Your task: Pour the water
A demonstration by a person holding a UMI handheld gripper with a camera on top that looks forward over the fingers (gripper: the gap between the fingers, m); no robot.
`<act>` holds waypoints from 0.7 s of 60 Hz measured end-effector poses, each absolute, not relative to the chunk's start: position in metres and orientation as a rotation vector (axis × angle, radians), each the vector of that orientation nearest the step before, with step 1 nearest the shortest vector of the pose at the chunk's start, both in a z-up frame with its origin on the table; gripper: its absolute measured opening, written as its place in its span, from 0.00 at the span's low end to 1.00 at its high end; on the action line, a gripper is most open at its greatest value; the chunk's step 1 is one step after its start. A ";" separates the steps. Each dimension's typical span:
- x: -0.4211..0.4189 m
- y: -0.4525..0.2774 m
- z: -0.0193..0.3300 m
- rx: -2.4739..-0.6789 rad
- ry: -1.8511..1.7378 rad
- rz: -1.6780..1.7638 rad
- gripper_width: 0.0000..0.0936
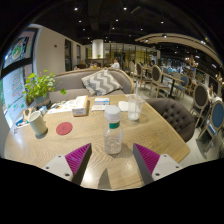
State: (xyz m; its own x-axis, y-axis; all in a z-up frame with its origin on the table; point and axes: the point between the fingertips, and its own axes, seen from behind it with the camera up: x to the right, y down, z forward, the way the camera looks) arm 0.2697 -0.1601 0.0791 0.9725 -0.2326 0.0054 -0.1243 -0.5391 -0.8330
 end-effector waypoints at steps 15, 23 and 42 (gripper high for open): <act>0.286 -0.079 0.038 -2.097 0.193 -0.086 0.88; 0.281 -0.061 0.028 -2.071 0.137 -0.090 0.63; 0.278 -0.051 0.031 -2.070 0.093 -0.161 0.44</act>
